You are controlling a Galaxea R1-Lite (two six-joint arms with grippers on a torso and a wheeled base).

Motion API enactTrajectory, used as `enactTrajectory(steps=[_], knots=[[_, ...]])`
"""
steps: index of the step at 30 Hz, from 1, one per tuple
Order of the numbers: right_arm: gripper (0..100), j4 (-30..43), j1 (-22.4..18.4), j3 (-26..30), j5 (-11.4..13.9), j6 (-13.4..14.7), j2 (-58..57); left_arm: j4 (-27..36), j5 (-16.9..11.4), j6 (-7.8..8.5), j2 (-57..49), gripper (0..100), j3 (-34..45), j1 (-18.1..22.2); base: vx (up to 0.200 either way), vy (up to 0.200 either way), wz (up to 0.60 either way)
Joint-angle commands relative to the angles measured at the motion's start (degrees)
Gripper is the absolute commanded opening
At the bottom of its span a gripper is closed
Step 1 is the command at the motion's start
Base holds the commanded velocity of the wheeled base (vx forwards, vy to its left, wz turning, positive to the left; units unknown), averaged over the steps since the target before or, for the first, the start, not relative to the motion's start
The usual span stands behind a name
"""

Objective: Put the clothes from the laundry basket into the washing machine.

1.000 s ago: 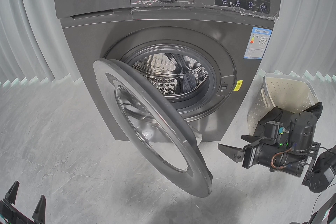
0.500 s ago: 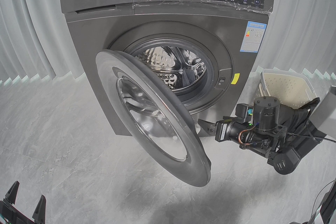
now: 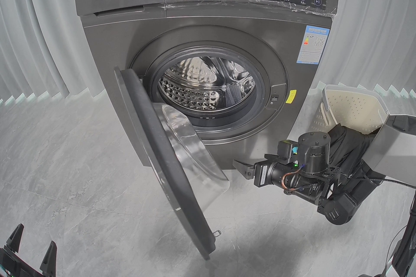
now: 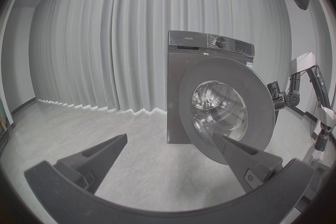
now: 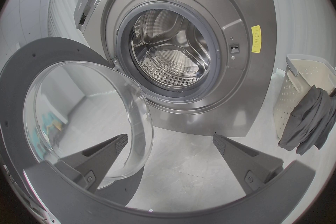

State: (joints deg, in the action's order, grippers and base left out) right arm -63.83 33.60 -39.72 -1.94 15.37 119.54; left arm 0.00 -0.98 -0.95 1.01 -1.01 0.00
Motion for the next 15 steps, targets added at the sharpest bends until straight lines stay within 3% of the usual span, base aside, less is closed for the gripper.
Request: enactTrajectory(steps=[1,3,9,15], knots=[[100,-0.1,0.3,-0.3,0.0,0.0,0.3,0.0,0.0,-0.02,-0.9,100,0.9,0.0,0.000,0.000,0.00],[100,0.0,0.2,-0.8,0.0,0.0,0.1,0.0,-0.1,-0.02,-0.9,100,0.9,0.0,0.000,0.000,0.00],[100,2.8,-0.5,-4.3,0.0,-0.2,1.0,0.0,-0.1,-0.02,-0.9,100,0.9,0.0,-0.200,0.000,0.00],[100,3.9,0.3,-4.9,0.0,-0.1,2.6,0.0,-0.1,-0.02,-0.9,100,0.9,0.0,0.000,0.000,0.00]])
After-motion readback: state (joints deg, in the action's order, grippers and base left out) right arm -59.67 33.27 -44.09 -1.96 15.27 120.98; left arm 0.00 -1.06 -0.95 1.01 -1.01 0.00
